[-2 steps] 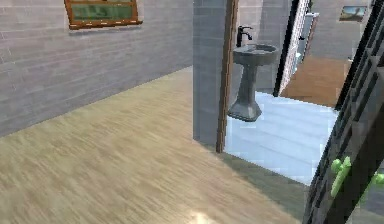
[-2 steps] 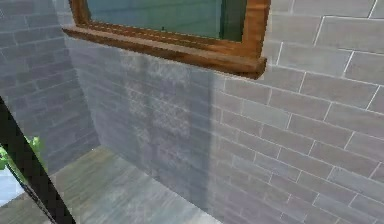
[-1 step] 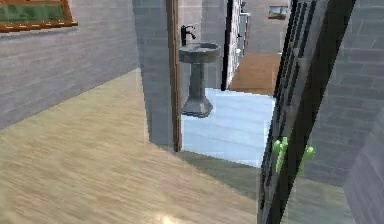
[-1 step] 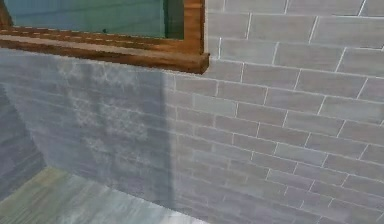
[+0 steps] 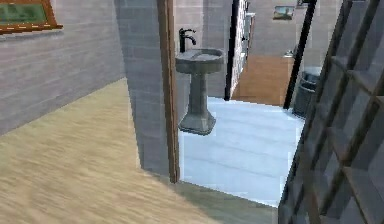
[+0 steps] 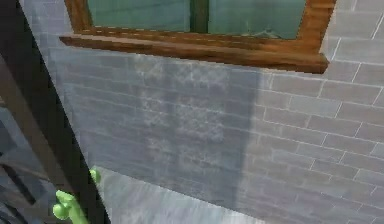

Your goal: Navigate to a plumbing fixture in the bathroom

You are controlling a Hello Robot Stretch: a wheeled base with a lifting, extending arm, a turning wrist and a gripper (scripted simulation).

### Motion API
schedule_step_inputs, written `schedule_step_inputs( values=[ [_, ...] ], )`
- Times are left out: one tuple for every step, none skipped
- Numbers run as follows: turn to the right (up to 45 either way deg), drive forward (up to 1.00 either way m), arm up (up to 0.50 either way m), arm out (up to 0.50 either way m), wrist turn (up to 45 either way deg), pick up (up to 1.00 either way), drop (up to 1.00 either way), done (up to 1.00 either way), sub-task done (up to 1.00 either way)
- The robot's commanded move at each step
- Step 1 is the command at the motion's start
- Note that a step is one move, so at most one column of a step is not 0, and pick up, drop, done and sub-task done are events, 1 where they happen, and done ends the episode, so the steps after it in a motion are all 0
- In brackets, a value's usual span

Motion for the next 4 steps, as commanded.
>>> schedule_step_inputs(
  values=[
    [6.0, 0.0, 0.0, 0.0, 0.0, 0.0, 0.0, 0.0, 0.0],
    [0.0, 1.0, 0.0, 0.0, 0.0, 0.0, 0.0, 0.0, 0.0],
    [6.0, 0.0, 0.0, 0.0, 0.0, 0.0, 0.0, 0.0, 0.0],
    [0.0, 0.55, 0.0, 0.0, 0.0, 0.0, 0.0, 0.0, 0.0]
  ],
)
